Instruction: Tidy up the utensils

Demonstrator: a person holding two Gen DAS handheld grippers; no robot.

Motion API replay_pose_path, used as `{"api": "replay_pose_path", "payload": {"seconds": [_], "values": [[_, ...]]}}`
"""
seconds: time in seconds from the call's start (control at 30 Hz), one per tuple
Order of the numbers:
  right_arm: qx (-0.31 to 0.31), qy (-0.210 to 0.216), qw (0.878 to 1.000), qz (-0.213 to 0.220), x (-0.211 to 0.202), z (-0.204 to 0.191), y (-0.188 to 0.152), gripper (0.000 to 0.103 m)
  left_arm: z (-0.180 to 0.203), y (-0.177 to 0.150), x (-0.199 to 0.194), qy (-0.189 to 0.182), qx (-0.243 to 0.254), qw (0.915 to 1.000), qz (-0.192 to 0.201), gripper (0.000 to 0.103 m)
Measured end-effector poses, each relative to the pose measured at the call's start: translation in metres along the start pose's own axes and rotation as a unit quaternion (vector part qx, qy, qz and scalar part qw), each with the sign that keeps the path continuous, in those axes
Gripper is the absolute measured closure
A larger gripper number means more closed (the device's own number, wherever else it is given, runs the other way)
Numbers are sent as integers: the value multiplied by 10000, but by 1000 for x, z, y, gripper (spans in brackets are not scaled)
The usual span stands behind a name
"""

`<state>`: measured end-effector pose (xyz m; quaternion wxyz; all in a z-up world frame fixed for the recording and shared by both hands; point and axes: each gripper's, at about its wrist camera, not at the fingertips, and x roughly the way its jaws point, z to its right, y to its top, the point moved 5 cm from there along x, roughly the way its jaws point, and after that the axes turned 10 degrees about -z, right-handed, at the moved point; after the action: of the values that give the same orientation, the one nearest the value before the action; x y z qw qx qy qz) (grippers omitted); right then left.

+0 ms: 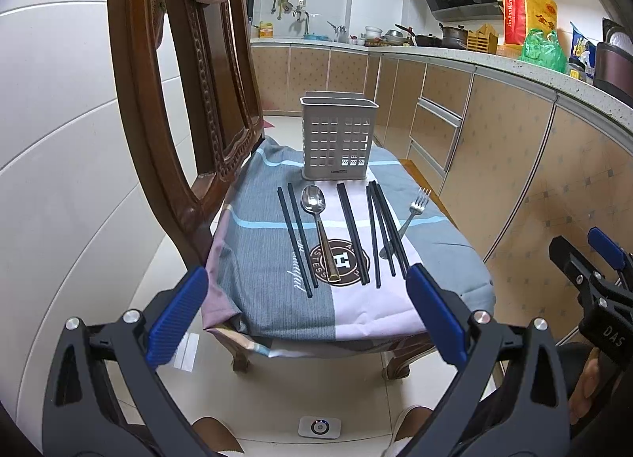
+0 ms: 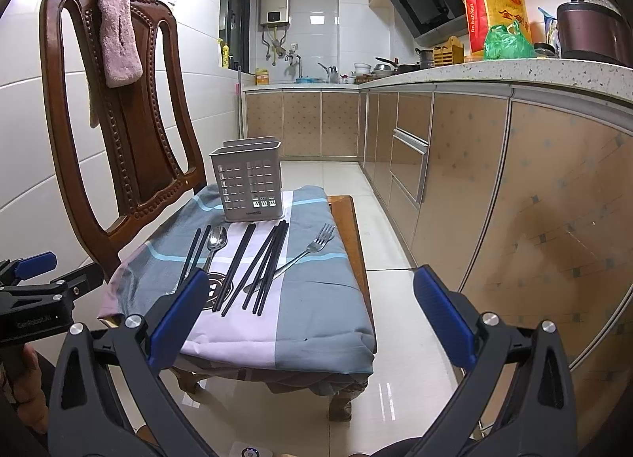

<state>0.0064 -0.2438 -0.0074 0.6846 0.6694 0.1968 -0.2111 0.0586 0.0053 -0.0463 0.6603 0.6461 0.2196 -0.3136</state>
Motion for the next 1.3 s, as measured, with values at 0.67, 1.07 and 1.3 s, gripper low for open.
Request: {"api": "replay_pose_path", "payload": {"seconds": [0.67, 1.07, 1.3], "values": [[-24, 198, 9998, -24, 1, -3, 0, 3, 3, -3, 0, -7, -2, 10000, -29, 4], [-36, 263, 9996, -33, 1, -1, -1, 3, 7, -3, 0, -26, 10, 10000, -38, 4], [-39, 413, 9991, -87, 3, 0, -1, 3, 5, -2, 0, -102, 3, 9999, -42, 4]]}}
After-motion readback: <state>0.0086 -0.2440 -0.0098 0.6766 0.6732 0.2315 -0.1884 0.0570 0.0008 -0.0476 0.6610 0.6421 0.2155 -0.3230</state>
